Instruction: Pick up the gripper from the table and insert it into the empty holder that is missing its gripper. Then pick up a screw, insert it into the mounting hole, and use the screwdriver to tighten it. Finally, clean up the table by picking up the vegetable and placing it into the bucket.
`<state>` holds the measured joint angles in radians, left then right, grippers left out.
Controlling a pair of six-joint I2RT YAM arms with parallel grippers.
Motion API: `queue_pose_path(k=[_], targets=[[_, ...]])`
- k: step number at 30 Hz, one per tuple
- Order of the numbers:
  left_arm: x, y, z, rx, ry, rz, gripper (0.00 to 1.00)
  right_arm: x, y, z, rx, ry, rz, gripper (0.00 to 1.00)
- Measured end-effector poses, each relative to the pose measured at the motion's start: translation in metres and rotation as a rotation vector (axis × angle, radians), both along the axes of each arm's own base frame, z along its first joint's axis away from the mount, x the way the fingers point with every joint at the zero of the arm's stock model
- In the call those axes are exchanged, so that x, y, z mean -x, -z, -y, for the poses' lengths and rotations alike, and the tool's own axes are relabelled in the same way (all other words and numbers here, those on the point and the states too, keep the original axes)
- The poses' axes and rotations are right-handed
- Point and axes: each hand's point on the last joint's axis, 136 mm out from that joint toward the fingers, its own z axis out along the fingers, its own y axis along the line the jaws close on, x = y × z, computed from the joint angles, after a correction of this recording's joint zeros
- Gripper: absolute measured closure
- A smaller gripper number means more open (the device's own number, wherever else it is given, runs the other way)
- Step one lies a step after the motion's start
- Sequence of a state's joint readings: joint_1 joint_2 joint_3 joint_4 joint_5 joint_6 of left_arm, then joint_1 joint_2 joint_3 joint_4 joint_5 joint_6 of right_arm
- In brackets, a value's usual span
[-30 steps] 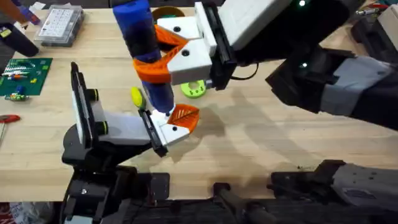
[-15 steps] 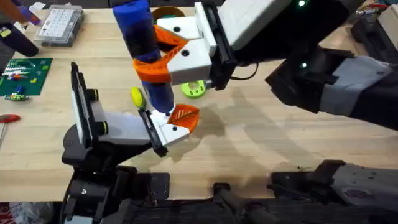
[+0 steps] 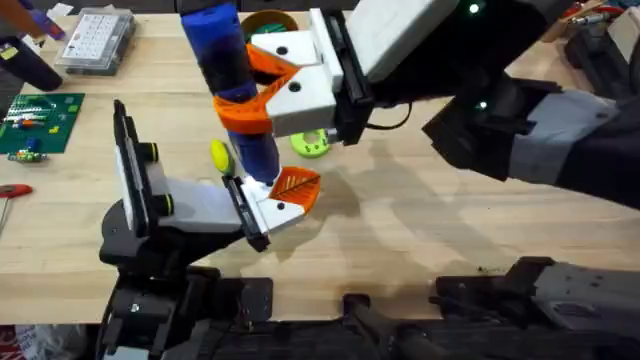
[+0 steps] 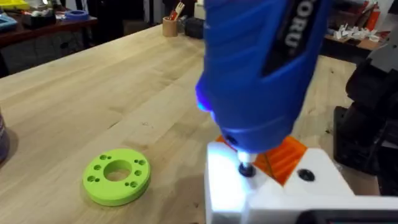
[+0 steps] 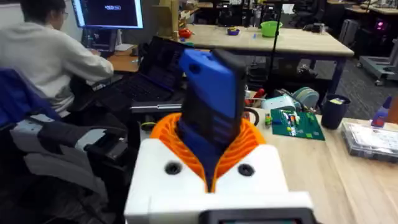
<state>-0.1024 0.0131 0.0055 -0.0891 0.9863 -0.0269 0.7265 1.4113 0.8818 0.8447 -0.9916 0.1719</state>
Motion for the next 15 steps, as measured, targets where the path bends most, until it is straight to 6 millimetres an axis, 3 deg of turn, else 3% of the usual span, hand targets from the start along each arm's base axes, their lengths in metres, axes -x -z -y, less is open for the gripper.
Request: queue_pose_path(k=[9, 15], targets=[[0.0, 0.0, 0.0, 0.0, -0.003, 0.001, 0.996, 0.0, -0.001, 0.0, -0.007, 0.0, 0.008, 0.984], [-0.001, 0.0, 0.0, -0.001, -0.006, 0.001, 0.996, -0.003, -0.024, 0.007, -0.083, 0.008, 0.054, 0.984]])
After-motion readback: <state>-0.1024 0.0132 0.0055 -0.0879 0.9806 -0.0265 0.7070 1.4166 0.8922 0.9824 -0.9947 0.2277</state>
